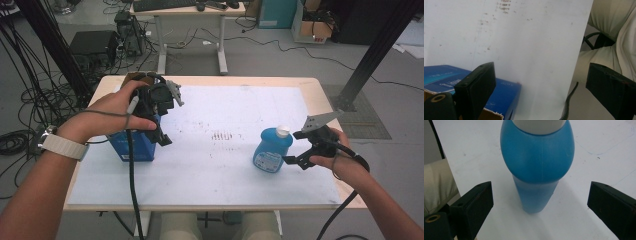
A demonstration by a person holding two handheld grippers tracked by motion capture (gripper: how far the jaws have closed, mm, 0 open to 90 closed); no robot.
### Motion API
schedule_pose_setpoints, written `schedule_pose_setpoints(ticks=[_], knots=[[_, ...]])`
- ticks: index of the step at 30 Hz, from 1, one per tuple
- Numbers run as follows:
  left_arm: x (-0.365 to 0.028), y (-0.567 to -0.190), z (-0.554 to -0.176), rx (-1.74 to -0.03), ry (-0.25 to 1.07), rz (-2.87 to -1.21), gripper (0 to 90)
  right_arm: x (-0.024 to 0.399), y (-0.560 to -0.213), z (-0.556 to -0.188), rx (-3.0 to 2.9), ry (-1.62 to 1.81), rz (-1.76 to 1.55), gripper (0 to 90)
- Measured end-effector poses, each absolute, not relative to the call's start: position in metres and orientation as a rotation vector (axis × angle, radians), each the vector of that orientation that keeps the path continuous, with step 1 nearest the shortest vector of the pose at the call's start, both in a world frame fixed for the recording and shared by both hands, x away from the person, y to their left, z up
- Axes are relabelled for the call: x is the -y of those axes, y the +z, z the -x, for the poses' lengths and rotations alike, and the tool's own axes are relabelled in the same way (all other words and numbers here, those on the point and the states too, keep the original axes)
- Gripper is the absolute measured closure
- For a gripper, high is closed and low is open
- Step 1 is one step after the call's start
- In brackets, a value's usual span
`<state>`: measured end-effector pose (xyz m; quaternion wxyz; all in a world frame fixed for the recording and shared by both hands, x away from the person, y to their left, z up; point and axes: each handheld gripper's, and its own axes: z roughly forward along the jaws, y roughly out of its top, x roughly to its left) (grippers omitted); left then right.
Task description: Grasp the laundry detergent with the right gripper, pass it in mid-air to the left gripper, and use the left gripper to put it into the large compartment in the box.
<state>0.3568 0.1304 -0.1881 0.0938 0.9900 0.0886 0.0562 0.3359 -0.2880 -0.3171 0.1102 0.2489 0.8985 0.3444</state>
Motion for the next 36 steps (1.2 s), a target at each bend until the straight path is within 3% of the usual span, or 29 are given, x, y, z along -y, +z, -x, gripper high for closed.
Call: schedule_pose_setpoints(ticks=[36], knots=[[-0.132,-0.193,-0.358,-0.273,0.157,-2.938,9.7,0.287,-0.336,-0.334,-2.587,1.081,-0.757,5.5]])
